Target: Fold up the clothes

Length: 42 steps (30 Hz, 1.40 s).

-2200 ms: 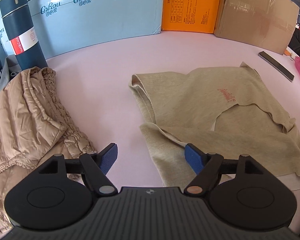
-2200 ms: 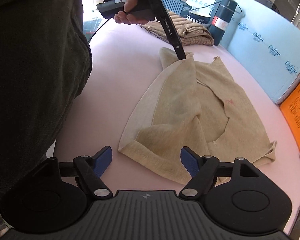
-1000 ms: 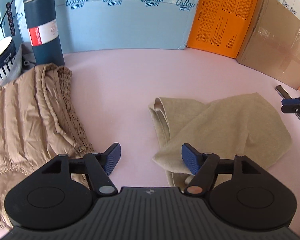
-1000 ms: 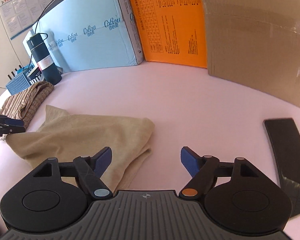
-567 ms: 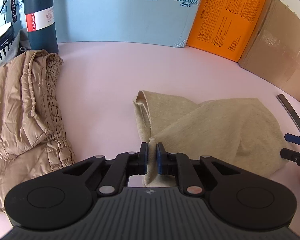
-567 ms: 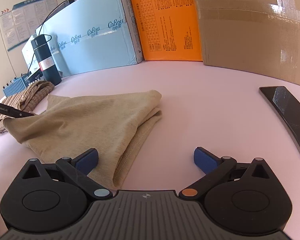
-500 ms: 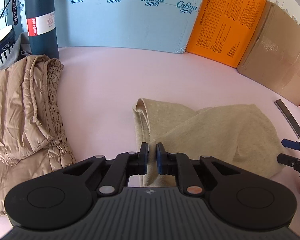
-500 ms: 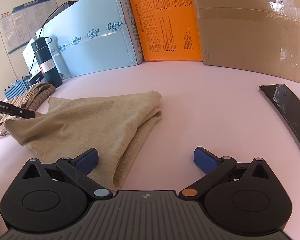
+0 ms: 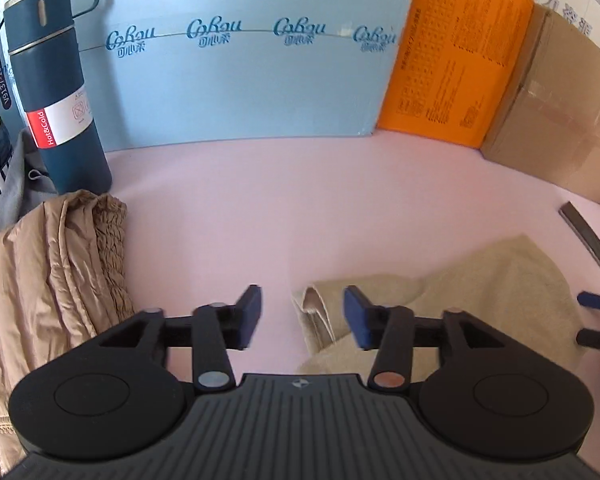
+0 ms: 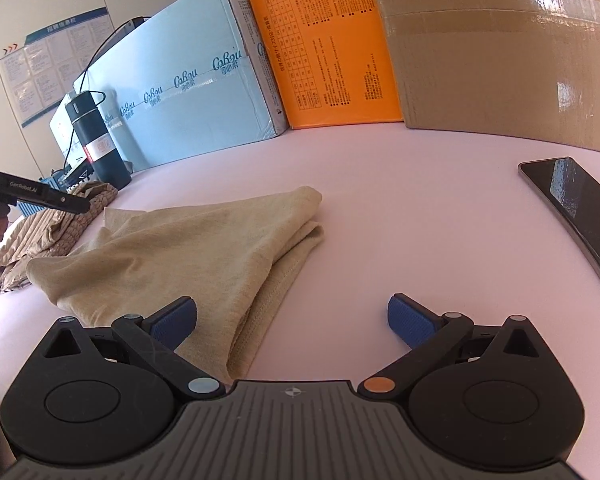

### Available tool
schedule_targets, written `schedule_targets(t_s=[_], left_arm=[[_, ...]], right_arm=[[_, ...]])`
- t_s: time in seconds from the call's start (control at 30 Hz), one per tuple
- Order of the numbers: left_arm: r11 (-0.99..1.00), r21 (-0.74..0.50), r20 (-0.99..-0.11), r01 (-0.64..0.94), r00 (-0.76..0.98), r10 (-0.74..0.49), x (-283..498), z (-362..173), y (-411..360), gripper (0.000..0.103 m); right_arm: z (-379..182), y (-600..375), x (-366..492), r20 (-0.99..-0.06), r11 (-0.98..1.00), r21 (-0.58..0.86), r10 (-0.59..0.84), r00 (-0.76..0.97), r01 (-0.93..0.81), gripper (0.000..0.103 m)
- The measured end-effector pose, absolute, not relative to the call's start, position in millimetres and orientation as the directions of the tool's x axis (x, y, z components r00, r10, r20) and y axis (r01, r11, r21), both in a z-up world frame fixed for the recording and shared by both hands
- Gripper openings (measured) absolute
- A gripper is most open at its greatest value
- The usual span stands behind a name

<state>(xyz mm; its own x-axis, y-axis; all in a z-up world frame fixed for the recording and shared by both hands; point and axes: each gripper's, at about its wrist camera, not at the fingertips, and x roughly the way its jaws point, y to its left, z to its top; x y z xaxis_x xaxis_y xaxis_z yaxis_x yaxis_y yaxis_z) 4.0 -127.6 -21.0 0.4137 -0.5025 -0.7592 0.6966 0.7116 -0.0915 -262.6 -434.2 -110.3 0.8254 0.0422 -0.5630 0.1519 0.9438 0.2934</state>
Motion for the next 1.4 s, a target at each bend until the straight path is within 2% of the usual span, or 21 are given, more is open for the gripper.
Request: schedule_targets(t_s=[0.03, 0.13, 0.2, 0.23, 0.27, 0.43, 0.5, 0.63, 0.7, 0.8, 0.9, 0.97, 1.1, 1.17, 1.23, 1.4], left_arm=[[0.710, -0.068, -0.760, 0.701, 0.424, -0.492, -4, -25, -125, 0.079], [0.700, -0.093, -0.795, 0.708, 0.371, -0.480, -15, -41, -123, 0.077], [0.699, -0.120, -0.812, 0.705, 0.335, -0.477, -21, -51, -123, 0.045], [0.703, -0.123, -0.810, 0.700, 0.338, -0.478, -23, -54, -122, 0.009], [0.710, -0.121, -0.803, 0.694, 0.352, -0.481, -25, -55, -122, 0.006], [0.740, -0.102, -0.748, 0.664, 0.440, -0.497, -22, -39, -121, 0.005], [0.752, -0.082, -0.736, 0.655, 0.469, -0.488, -15, -33, -123, 0.005], [0.805, 0.020, -0.757, 0.593, 0.535, -0.375, 2, -31, -131, 0.006], [0.824, 0.032, -0.765, 0.565, 0.545, -0.344, 7, -28, -131, 0.008], [0.830, 0.057, -0.769, 0.555, 0.555, -0.318, 8, -26, -131, 0.018], [0.831, 0.072, -0.780, 0.552, 0.550, -0.298, 7, -28, -133, 0.025], [0.836, 0.073, -0.785, 0.544, 0.548, -0.289, 5, -30, -133, 0.038], [0.845, 0.052, -0.791, 0.533, 0.538, -0.291, 3, -34, -133, 0.051], [0.847, 0.049, -0.797, 0.529, 0.532, -0.285, 3, -37, -135, 0.067], [0.849, 0.053, -0.802, 0.526, 0.529, -0.278, 1, -40, -138, 0.072], [0.856, 0.053, -0.808, 0.514, 0.525, -0.265, -2, -38, -137, 0.073]], right_arm=[[-110, -434, -262, -0.565, 0.945, 0.289, 0.040, 0.824, 0.152, 0.103], [-110, -431, -261, -0.573, 0.951, 0.267, 0.028, 0.819, 0.154, 0.103], [-110, -429, -260, -0.578, 0.955, 0.254, 0.021, 0.816, 0.155, 0.103], [-110, -429, -260, -0.578, 0.955, 0.253, 0.021, 0.816, 0.155, 0.103], [-110, -429, -261, -0.578, 0.955, 0.253, 0.021, 0.816, 0.155, 0.103], [-109, -429, -261, -0.579, 0.956, 0.251, 0.021, 0.815, 0.154, 0.103], [-108, -429, -261, -0.581, 0.956, 0.250, 0.021, 0.814, 0.153, 0.103], [-106, -427, -257, -0.594, 0.961, 0.230, 0.016, 0.804, 0.151, 0.103], [-102, -425, -255, -0.601, 0.963, 0.218, 0.003, 0.799, 0.160, 0.103], [-96, -423, -254, -0.581, 0.955, 0.247, 0.012, 0.814, 0.162, 0.103], [-93, -428, -247, -0.576, 0.917, 0.367, 0.091, 0.812, 0.157, 0.103], [-93, -434, -241, -0.574, 0.876, 0.453, 0.146, 0.806, 0.163, 0.103], [-94, -441, -231, -0.547, 0.840, 0.521, 0.188, 0.816, 0.156, 0.103], [-96, -444, -226, -0.546, 0.841, 0.520, 0.194, 0.815, 0.148, 0.103], [-97, -447, -219, -0.549, 0.845, 0.514, 0.195, 0.812, 0.145, 0.103], [-87, -450, -213, -0.521, 0.842, 0.522, 0.189, 0.833, 0.136, 0.103]])
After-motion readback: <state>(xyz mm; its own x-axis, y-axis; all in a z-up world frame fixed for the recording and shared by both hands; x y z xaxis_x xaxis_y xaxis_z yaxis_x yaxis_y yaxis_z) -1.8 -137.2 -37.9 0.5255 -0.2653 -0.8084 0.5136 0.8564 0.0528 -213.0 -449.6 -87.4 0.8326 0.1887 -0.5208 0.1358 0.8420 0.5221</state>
